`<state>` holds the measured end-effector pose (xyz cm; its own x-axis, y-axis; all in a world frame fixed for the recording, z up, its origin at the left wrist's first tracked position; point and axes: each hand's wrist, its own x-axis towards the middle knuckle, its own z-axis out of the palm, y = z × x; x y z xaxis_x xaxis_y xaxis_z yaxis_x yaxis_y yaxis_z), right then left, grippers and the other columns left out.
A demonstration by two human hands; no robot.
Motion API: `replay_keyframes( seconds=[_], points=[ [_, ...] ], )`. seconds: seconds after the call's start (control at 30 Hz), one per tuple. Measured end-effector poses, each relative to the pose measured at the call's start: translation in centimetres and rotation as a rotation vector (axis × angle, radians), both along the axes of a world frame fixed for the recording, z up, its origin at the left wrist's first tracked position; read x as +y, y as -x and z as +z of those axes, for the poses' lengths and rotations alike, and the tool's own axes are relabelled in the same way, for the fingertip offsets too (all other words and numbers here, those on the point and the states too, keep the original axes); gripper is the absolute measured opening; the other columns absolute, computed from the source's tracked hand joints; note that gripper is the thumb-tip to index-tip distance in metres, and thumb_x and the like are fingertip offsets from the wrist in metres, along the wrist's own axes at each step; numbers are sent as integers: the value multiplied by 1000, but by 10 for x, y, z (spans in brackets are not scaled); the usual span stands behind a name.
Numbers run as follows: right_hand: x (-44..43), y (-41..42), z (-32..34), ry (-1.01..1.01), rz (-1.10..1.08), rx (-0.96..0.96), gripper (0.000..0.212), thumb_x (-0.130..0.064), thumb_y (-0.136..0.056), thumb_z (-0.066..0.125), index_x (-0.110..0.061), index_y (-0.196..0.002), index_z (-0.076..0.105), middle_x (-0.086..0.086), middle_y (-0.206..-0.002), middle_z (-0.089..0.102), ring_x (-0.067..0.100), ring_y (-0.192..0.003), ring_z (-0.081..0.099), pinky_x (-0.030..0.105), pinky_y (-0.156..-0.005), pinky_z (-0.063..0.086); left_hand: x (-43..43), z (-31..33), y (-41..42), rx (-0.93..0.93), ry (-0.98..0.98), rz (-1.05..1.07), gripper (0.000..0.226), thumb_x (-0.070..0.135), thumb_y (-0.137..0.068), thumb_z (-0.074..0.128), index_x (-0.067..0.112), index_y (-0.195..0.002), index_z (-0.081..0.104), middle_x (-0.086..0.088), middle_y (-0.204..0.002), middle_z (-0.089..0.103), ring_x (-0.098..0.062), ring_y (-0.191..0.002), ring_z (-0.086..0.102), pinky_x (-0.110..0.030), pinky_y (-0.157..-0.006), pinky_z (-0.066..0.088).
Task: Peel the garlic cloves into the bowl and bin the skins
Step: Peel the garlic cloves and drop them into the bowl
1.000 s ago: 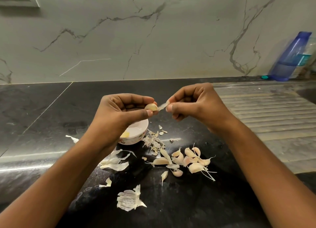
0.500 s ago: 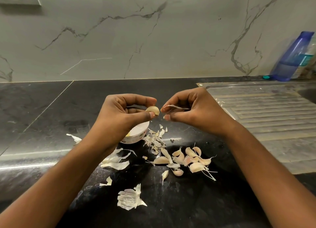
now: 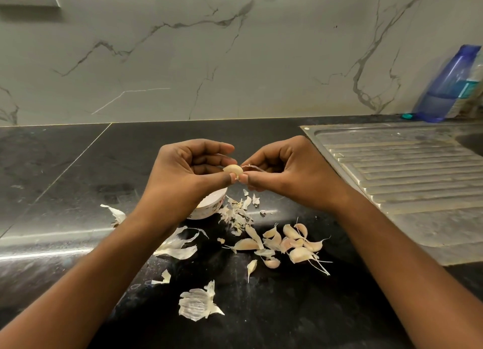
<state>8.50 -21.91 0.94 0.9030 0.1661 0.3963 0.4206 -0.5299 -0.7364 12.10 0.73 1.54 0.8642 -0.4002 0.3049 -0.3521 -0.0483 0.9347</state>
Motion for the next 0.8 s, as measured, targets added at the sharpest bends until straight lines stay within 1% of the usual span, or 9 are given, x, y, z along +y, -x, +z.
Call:
replay_keyframes(
  seconds=[0.13, 0.3, 0.37, 0.5, 0.63, 0.7, 0.73, 0.77, 0.8],
  points=[
    [0, -1, 0, -91, 7, 21, 18, -13, -93, 80, -2, -107, 81, 7, -89, 82, 23, -80, 81, 39, -75, 68, 0, 0, -1, 81, 85, -37, 42, 7, -68, 85, 7, -109, 77, -8, -100, 82, -23, -96, 79, -26, -83, 63],
    [0, 1, 3, -151, 32, 38, 16, -12, -96, 76, 0, -105, 80, 11, -89, 81, 27, -80, 80, 44, -75, 68, 1, 1, -1, 134, 137, -79, 39, 6, -67, 83, 3, -106, 77, -11, -101, 81, -26, -97, 79, -26, -83, 63],
    [0, 1, 3, -132, 32, 33, 16, -12, -97, 76, 0, -105, 81, 10, -89, 81, 27, -79, 80, 44, -75, 68, 2, 1, -1, 126, 130, -79, 38, 7, -67, 83, 3, -105, 78, -11, -100, 82, -25, -97, 80, -26, -83, 63],
    [0, 2, 2, -7, 17, -35, 14, -15, -97, 77, -3, -102, 82, 4, -84, 81, 22, -75, 79, 40, -71, 68, 2, 3, -1, 61, 58, -71, 33, 12, -66, 83, 6, -99, 80, -7, -97, 82, -22, -94, 80, -24, -82, 63],
    [3, 2, 0, 83, -4, -83, 9, -15, -95, 80, -7, -97, 83, -1, -79, 80, 22, -69, 77, 48, -66, 66, 1, 2, -1, 57, 11, -82, 31, 10, -69, 84, 4, -99, 80, -7, -96, 82, -22, -93, 80, -23, -81, 62],
    [3, 1, 0, 94, -15, -106, 9, -16, -95, 80, -8, -97, 84, -1, -79, 79, 22, -69, 77, 48, -64, 65, 2, 1, -2, 57, -11, -58, 31, 12, -70, 85, 5, -100, 81, -6, -95, 82, -22, -93, 80, -25, -82, 63],
    [2, 1, 0, 98, -18, -117, 10, -17, -95, 80, -8, -98, 84, -2, -79, 79, 21, -69, 76, 46, -64, 65, 2, 1, -2, 48, -37, -45, 29, 12, -72, 85, 7, -100, 81, -6, -94, 82, -22, -92, 80, -28, -83, 64],
    [2, 1, 1, 105, -21, -125, 10, -18, -94, 81, -9, -99, 84, -3, -79, 79, 19, -68, 76, 40, -62, 64, 2, 0, -2, 37, -69, -36, 27, 11, -74, 86, 9, -100, 82, -5, -93, 82, -23, -92, 80, -32, -85, 65],
    [2, 1, 1, 121, -21, -129, 11, -19, -93, 82, -10, -99, 84, -5, -78, 78, 15, -66, 74, 30, -59, 62, 2, -1, -2, 26, -96, -33, 24, 8, -76, 86, 11, -100, 82, -4, -93, 82, -22, -91, 80, -35, -86, 65]
  ],
)
